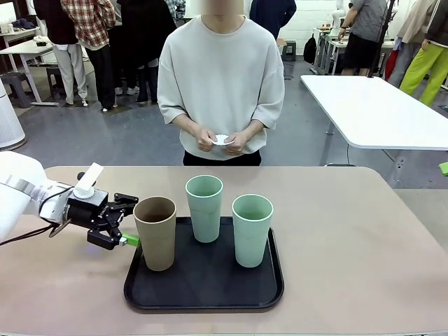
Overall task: Place coasters on the table and set cups on them.
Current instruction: Pick up one Reusable plastic cup and place it on a coaster set by the human.
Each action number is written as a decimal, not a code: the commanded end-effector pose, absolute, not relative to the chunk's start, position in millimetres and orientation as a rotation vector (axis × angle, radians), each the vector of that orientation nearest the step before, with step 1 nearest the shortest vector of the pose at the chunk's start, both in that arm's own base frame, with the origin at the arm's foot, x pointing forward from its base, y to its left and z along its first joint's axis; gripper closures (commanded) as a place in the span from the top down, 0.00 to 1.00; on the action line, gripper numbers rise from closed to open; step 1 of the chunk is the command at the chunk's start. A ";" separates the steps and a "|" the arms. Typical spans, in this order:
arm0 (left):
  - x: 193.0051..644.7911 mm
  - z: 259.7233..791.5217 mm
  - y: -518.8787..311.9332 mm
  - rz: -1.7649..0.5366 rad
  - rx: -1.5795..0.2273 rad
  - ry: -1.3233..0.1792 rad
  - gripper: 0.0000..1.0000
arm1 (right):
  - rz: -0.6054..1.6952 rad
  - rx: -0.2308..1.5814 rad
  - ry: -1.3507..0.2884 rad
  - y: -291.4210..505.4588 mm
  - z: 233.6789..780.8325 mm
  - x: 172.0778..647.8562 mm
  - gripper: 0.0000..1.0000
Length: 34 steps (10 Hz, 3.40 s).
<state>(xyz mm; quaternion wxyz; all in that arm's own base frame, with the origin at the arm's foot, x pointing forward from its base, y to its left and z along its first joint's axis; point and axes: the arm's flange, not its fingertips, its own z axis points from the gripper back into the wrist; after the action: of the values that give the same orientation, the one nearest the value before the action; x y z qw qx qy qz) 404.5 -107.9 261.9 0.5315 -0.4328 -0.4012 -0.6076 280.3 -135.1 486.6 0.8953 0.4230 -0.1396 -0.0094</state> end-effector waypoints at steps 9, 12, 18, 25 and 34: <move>406.3 242.7 -125.2 -1.499 -1.024 -0.943 1.00 | -0.017 0.893 -0.289 -135.5 485.8 280.4 1.00; 406.0 242.3 -124.4 -1.505 -1.027 -0.938 1.00 | -0.017 0.893 -0.289 -135.5 485.8 280.4 1.00; 400.8 243.1 -122.4 -1.514 -1.069 -0.916 1.00 | -0.017 0.893 -0.289 -135.5 485.8 280.4 1.00; 388.9 242.2 -123.9 -1.550 -1.101 -0.902 1.00 | -0.017 0.893 -0.289 -135.5 485.8 280.4 1.00; 385.9 223.6 -165.6 -1.578 -1.147 -0.953 1.00 | -0.017 0.893 -0.289 -135.5 485.8 280.4 1.00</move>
<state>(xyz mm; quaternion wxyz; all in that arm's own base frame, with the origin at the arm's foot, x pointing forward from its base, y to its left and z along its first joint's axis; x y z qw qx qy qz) 386.2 -159.8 233.1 0.4878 -0.4826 -0.3556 -0.6346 280.3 -135.1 486.6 0.8953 0.4230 -0.1396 -0.0094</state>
